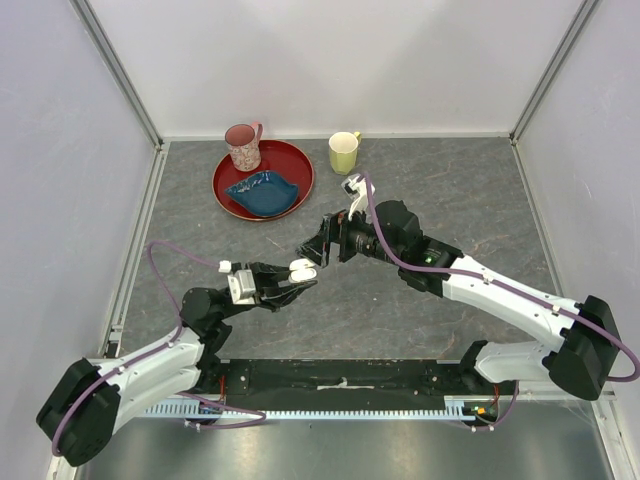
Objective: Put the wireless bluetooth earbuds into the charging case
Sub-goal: Close the charging case.
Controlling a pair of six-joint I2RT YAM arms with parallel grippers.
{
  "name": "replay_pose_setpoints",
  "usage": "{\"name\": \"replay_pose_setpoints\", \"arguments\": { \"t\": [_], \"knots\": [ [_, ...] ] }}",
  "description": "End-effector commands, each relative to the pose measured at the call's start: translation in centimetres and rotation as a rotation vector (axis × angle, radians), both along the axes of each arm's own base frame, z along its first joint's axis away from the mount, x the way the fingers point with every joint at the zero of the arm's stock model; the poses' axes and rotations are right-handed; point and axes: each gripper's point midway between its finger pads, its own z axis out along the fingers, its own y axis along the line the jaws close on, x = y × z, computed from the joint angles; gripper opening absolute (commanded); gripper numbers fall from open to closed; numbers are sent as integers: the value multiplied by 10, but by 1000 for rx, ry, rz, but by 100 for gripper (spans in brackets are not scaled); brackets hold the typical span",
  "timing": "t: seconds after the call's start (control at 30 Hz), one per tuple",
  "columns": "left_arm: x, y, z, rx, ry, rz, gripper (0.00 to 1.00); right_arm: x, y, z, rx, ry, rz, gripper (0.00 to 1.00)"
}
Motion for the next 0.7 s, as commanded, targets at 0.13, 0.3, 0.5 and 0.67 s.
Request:
{"name": "replay_pose_setpoints", "arguments": {
  "t": [0.13,0.3,0.5,0.67],
  "knots": [
    [0,1,30,-58,-98,10,2,-7,0,-4,11,6,30,98],
    [8,3,29,-69,-72,47,2,-11,-5,-8,13,7,29,98],
    [17,3,24,-68,-35,79,2,-12,-11,-12,14,-4,17,98],
    [24,-1,19,-57,29,83,2,1,-24,-15,-8,-21,-91,98]
  ]
}}
